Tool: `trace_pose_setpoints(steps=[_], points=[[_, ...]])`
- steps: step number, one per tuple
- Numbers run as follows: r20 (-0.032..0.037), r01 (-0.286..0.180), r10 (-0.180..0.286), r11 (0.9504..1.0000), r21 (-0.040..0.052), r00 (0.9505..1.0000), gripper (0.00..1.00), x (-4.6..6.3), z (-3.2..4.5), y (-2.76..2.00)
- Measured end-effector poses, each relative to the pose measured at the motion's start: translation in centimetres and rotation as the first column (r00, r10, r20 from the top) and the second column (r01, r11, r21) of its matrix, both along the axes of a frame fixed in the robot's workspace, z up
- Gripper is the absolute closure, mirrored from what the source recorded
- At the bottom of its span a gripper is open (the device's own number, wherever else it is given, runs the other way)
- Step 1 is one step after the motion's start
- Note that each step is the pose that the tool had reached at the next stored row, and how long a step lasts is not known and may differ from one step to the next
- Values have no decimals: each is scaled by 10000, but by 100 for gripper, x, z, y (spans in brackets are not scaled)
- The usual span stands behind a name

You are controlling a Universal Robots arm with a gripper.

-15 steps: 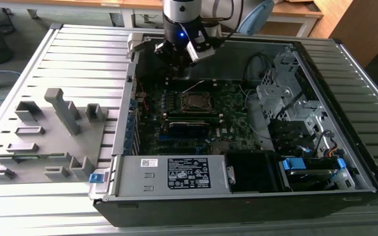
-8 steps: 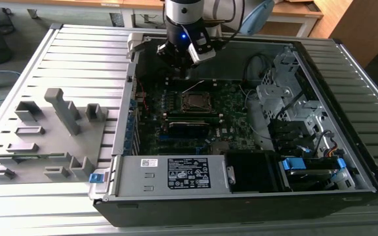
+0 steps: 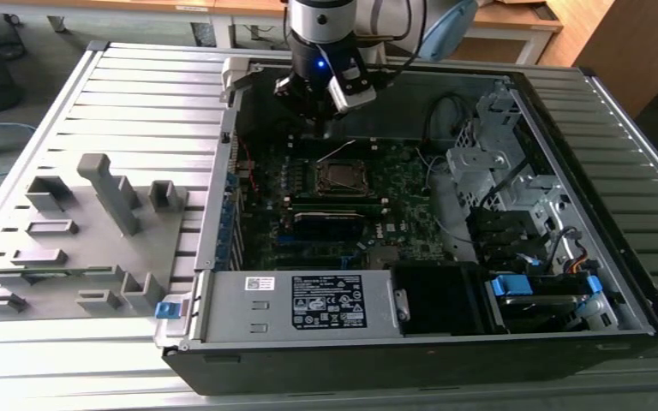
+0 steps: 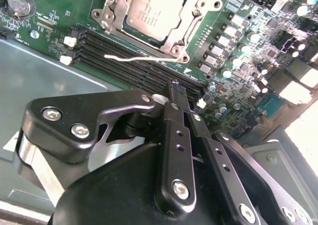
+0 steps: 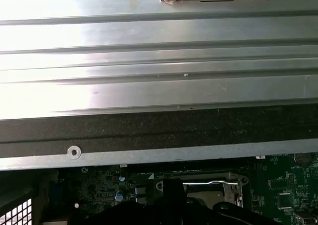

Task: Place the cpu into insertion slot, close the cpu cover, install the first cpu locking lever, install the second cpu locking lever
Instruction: 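Install the first cpu locking lever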

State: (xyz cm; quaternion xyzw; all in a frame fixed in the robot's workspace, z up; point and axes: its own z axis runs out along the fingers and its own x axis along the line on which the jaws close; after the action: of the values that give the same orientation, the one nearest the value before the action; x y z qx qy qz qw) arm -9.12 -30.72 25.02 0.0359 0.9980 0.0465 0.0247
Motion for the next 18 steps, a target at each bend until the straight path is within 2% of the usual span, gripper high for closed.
trace_pose_setpoints(steps=[3,4,7,18], points=[[-6,46,-46,10000,60,10000,89,16,-10,-1],[-7,68,-68,9999,107,10000,89,17,-12,-1],[-15,88,-87,9992,398,10000,89,19,-17,-2],[-16,87,-87,9991,416,10000,89,48,-17,-7]])
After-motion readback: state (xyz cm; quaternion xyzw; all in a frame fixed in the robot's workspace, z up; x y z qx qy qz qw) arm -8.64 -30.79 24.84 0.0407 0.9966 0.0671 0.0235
